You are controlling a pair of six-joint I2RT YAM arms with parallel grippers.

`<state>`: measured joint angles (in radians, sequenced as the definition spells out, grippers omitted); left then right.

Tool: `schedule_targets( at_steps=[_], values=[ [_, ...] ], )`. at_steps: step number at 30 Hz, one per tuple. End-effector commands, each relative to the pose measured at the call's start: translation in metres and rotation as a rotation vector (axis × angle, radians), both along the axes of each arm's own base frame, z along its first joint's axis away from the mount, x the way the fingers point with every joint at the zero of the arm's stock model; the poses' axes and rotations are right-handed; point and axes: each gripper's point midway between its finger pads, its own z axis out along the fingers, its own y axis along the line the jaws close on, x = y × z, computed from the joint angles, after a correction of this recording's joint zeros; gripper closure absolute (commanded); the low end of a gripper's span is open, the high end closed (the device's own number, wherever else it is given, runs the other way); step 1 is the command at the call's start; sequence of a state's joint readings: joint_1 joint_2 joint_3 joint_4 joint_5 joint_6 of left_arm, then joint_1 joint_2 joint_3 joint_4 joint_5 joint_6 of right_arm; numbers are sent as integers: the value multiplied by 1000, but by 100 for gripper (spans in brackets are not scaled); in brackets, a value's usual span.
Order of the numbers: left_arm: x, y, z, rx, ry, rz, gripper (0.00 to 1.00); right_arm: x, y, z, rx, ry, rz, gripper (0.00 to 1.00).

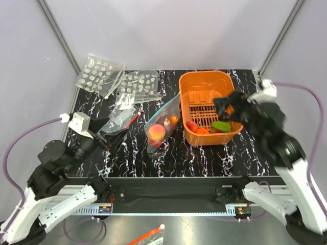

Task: Place the food in the zip-top bag and seal the zipper
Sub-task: Reset both arms

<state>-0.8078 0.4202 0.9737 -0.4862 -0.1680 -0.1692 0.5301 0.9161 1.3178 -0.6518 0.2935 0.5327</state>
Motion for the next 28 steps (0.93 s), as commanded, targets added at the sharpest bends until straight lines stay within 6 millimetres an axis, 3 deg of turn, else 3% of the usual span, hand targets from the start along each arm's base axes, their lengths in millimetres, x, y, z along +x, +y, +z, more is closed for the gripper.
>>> schedule_targets(
  at_steps=[1, 2, 6, 13, 17, 21, 28],
  values=[
    [-5, 28, -33, 105, 129, 97, 1, -29, -12, -2, -30, -112, 60, 0],
    [-5, 32, -36, 123, 127, 108, 1, -44, -22, 3, -21, -149, 57, 0],
    [-4, 44, -54, 151, 133, 157, 1, -69, -41, -22, -50, -120, 39, 0],
    [5, 47, -103, 210, 160, 206, 1, -87, -64, -58, -92, -59, -20, 0],
    [0, 39, -103, 185, 157, 153, 1, -90, -70, -69, -99, -44, -40, 0],
    [-1, 52, -101, 131, 158, 216, 1, -88, -68, -74, -104, -29, -40, 0],
    [-5, 58, -95, 60, 82, 218, 1, -84, -69, -77, -99, -10, -65, 0]
  ],
)
